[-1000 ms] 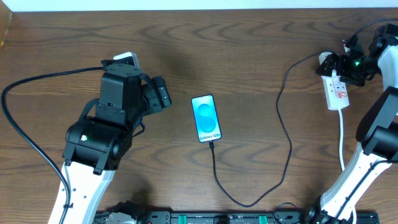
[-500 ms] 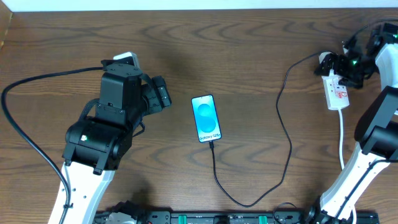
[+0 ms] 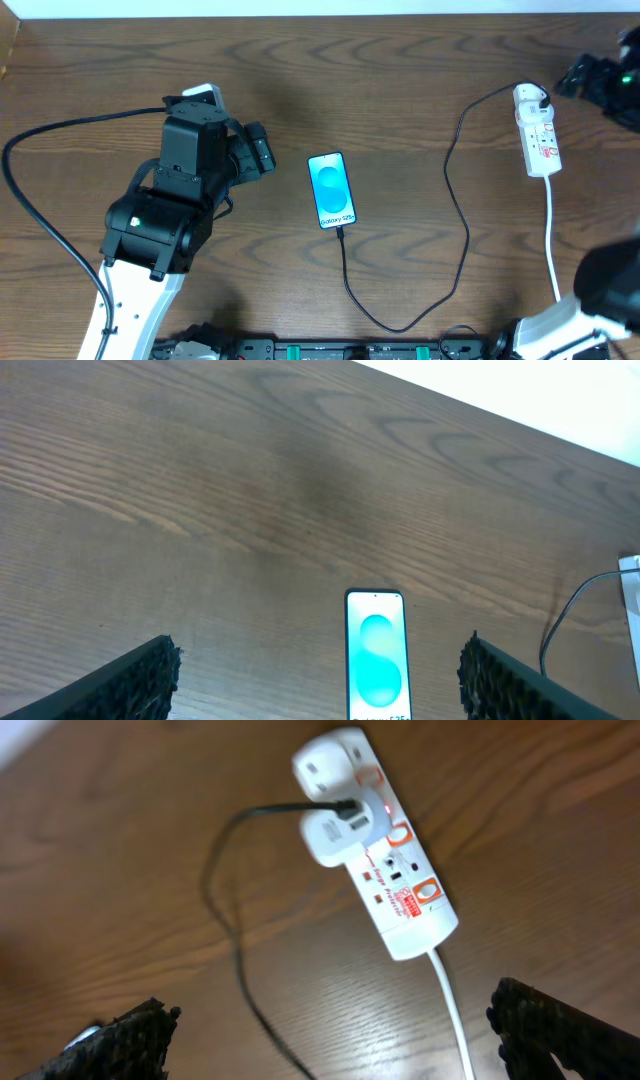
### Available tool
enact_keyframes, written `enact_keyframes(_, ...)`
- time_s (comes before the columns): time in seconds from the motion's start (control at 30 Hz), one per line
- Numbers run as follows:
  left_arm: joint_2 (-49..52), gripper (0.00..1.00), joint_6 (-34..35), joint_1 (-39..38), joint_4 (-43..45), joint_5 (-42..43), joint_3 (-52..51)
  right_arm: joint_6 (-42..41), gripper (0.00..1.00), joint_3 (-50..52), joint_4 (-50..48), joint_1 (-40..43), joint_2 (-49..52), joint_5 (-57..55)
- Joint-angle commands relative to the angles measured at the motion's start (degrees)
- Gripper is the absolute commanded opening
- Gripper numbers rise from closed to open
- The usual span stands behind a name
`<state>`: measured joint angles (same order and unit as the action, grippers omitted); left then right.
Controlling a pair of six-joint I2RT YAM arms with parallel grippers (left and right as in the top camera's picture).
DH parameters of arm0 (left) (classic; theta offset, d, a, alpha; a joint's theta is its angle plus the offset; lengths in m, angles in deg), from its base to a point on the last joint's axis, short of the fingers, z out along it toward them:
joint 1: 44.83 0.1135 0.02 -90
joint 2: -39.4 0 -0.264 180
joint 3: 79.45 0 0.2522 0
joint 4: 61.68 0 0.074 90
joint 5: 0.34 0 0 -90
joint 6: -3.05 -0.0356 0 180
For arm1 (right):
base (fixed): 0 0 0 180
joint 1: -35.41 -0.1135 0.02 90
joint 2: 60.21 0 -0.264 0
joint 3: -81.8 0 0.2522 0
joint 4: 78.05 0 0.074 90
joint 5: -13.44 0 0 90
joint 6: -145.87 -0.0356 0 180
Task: Plug charger to phone and switch on socket
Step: 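Lift the right gripper up off the power strip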
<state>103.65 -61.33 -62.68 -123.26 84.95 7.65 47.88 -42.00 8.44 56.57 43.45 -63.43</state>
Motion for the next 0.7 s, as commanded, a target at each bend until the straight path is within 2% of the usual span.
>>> enact_keyframes(0.0,0.1,0.89,-0.5,0.2,-0.2,-0.9,0.2,-1.2,0.99,-0.7,1.9,-0.6,-6.1,0.9)
enact_keyframes(0.23,0.1,0.89,-0.5,0.2,-0.2,-0.9,0.2,-1.2,0.99,-0.7,2.1,-0.6,-13.4,0.9)
enact_keyframes(0.67,0.1,0.89,-0.5,0.2,-0.2,-0.9,0.2,-1.2,0.99,-0.7,2.1,-0.6,-13.7,0.9)
